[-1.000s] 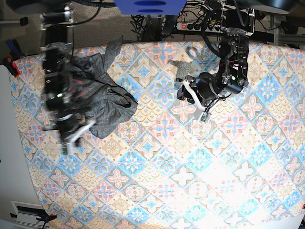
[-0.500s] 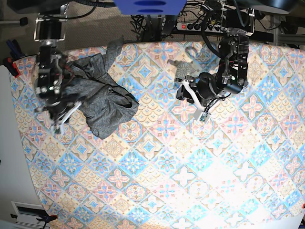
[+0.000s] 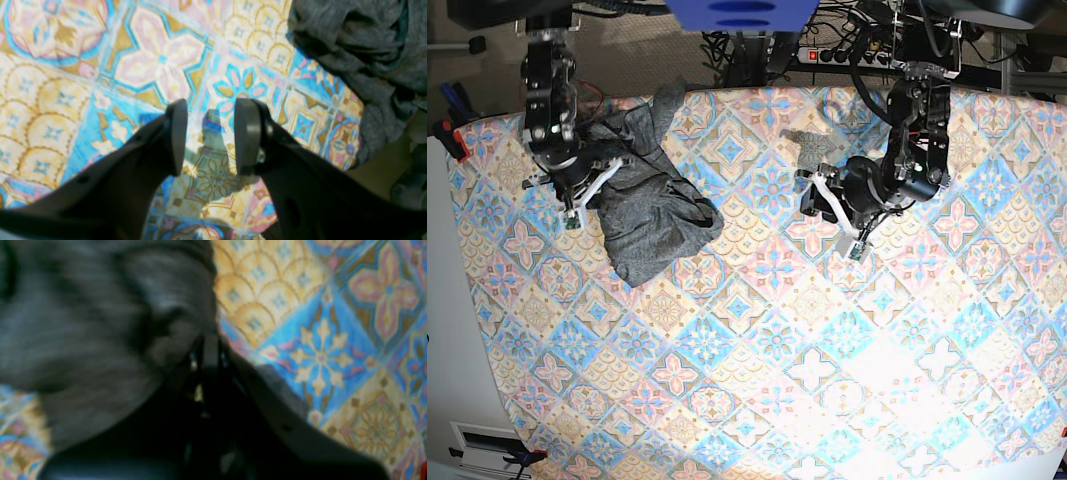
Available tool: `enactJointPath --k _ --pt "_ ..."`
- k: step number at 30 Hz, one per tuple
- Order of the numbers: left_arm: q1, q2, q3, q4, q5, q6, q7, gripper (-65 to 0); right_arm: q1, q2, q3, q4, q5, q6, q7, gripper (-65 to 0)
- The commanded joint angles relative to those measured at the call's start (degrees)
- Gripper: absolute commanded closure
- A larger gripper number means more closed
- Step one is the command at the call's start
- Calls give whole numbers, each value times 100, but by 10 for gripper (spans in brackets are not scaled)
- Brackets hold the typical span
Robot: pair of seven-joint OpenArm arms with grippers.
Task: Layout the t-shirt on the table in an organized manner, then fold the t-shirt properly
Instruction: 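Lift the right gripper off the shirt and reposition both grippers, then grasp the shirt pile with both grippers and fold it over itself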
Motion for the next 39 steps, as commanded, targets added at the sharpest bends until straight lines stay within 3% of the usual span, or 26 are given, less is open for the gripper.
enactJointPath --k 1,10,15,20,29,31,35,37,39 --pt "-64 -14 -5 100 -87 -24 -76 -212 -48 8 27 154 24 -2 72 0" --pt "-38 -5 -5 100 -87 -24 -58 -212 -505 -89 -8 268 24 -2 72 0" --pt "-29 -5 -5 82 -78 -24 -50 -212 -1121 -89 -597 330 15 -2 107 0" --pt "-29 -5 4 82 -78 -24 -67 -212 -1174 -89 -1177 523 15 -2 89 0" --pt "-29 -5 13 65 -122 -24 -41 -212 -875 -89 -1221 488 6 -2 72 0" --pt "-47 -5 250 65 -131 -24 -41 -212 -822 -89 -1221 488 6 -2 72 0" --pt "-521 56 1595 82 -140 -24 -85 -212 -822 -89 -1212 479 6 -11 72 0" --pt "-899 303 2193 73 -69 -15 -94 -212 -822 -89 -1212 479 6 -11 72 0" --pt "-1207 689 2352 -23 19 -6 -146 -212 -822 -89 -1212 479 6 -11 72 0"
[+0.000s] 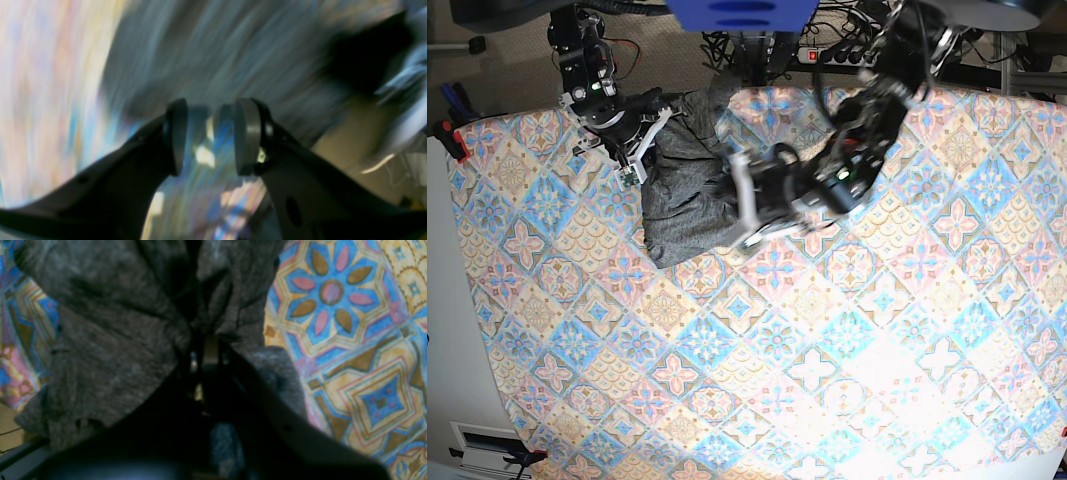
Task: Layout the t-shirt on the table in an organized manner, then fold the t-shirt properly
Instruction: 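Grasp the shirt pile with both grippers and fold it over itself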
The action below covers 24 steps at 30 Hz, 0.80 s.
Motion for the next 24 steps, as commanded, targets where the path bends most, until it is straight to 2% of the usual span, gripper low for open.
enactJointPath --k 1,6,11,17,21,24 --pt "-170 223 -40 -17 80 29 -149 -212 -22 27 3 48 30 37 -38 0" --pt "-723 873 127 -782 441 20 -228 -212 -31 27 3 57 30 37 -38 0" --pt "-1163 1067 857 -2109 529 20 -272 -211 -31 27 3 57 30 37 -38 0" --pt "-1049 1084 1209 -2206 511 11 -254 -203 -31 27 3 48 30 37 -38 0" --pt "-723 1023 1226 -1652 511 11 -219 -105 -22 27 3 40 30 37 -38 0" --pt "-495 812 1244 -1292 511 11 -202 -14 -22 27 3 31 39 37 -38 0"
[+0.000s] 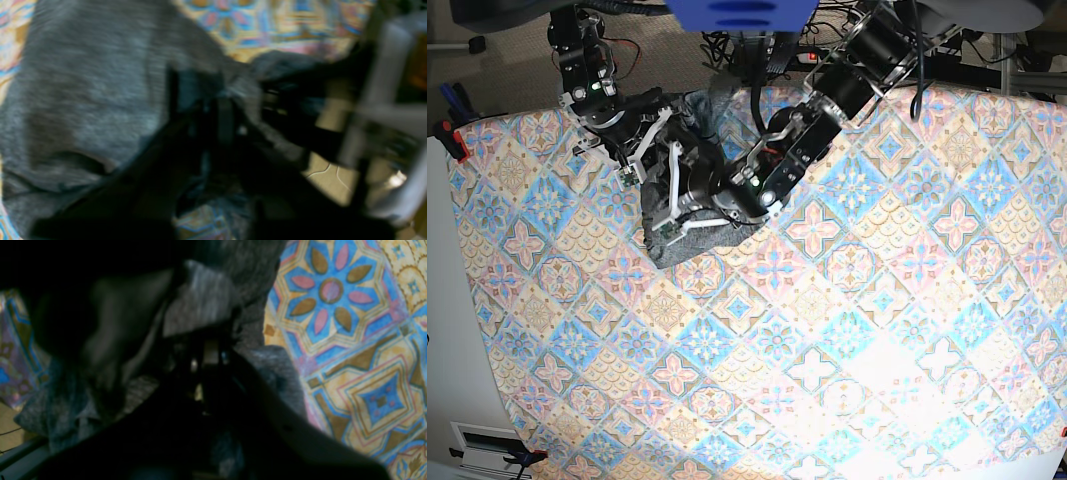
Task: Layout the t-shirt on the table in an organized manner, then fold the t-shirt properly
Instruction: 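Grasp the shirt pile with both grippers and fold it over itself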
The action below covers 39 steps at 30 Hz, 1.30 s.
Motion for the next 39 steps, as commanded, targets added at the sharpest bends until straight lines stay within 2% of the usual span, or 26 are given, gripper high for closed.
enactJointPath --k 1,5,8,13,16,21,24,27,29,32,37,39 --pt "-27 -34 -26 164 -16 -24 17 0 -13 31 3 35 37 40 -44 0" --pt "202 -316 -26 419 -16 -24 457 0 163 31 187 35 37 40 -44 0" --pt "413 -702 -17 841 -42 -85 554 0 523 31 398 35 37 40 -44 0" --pt "580 -1300 -26 859 -323 -1000 554 0 602 31 425 35 37 40 -44 0" --pt "659 -1502 -52 894 -367 -1149 536 0 602 31 434 44 37 40 -44 0" --pt "641 -1458 -35 867 -297 -1176 536 0 541 31 434 141 37 40 -44 0" --pt "615 -1300 -35 841 -279 -1176 545 0 154 31 434 185 28 40 -9 0" --pt "290 -1186 326 129 -306 -1184 527 0 48 22 425 185 28 40 0 0" --pt "-9 -975 695 -574 -306 -1184 527 0 48 22 425 185 28 31 0 0" --pt "-97 -685 765 -926 -288 -1184 483 0 48 22 434 185 28 13 0 0" --pt "-211 -483 756 -961 -244 -1140 -211 0 57 22 486 185 28 4 9 0" --pt "-378 -333 756 -1216 -227 -1132 -273 0 57 -30 803 185 37 4 9 0"
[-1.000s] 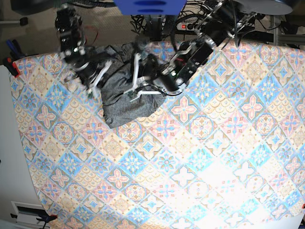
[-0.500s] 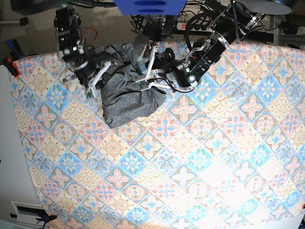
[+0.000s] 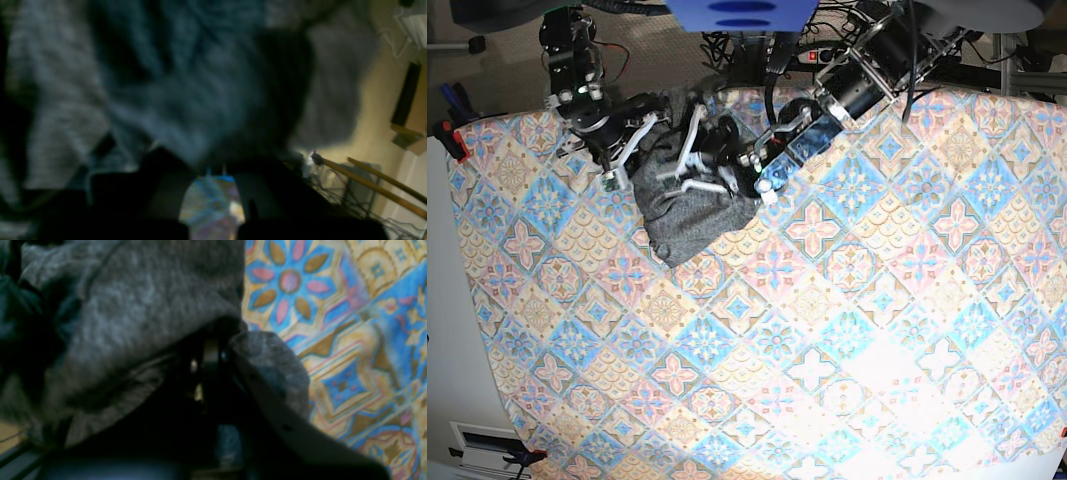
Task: Layout the t-shirt on the table in an organized manner, then fold the t-shirt properly
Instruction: 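Grasp the shirt pile with both grippers and fold it over itself, then release the shirt pile and open both grippers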
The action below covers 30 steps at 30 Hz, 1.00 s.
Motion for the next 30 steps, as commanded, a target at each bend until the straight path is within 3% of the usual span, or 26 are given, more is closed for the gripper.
enactJointPath --k 1,4,7,10,13,15,18,21,26,30 --pt "-248 170 -26 -144 114 68 -61 0 13 -103 238 93 -14 -37 109 0" --pt "-617 408 -123 -918 114 77 -210 0 22 -675 1152 93 -22 -37 109 0" --pt "-802 645 -510 -1621 114 77 -773 0 216 -1035 1838 93 -22 -37 118 0" --pt "-1127 891 -817 -2272 114 174 -1239 0 242 -1105 2066 93 -22 -37 118 0" --pt "-1575 1058 -879 -2966 114 710 -1758 0 260 -1097 2058 93 -22 -37 118 0" --pt "-1778 1102 -870 -3010 88 816 -1731 0 268 -1097 2058 93 -22 -37 118 0" --pt "-1830 1076 -870 -2447 53 807 -1204 0 277 -1097 2058 84 -22 -37 118 0" --pt "-1461 724 -879 -1173 53 807 -808 0 277 -1097 2049 75 -22 -37 118 0" --pt "-819 109 -905 630 70 868 -782 0 356 -1097 2049 84 -22 -37 118 0" --pt "-55 -454 -1521 1799 79 1097 -782 0 339 -1097 2058 84 -22 -37 118 0"
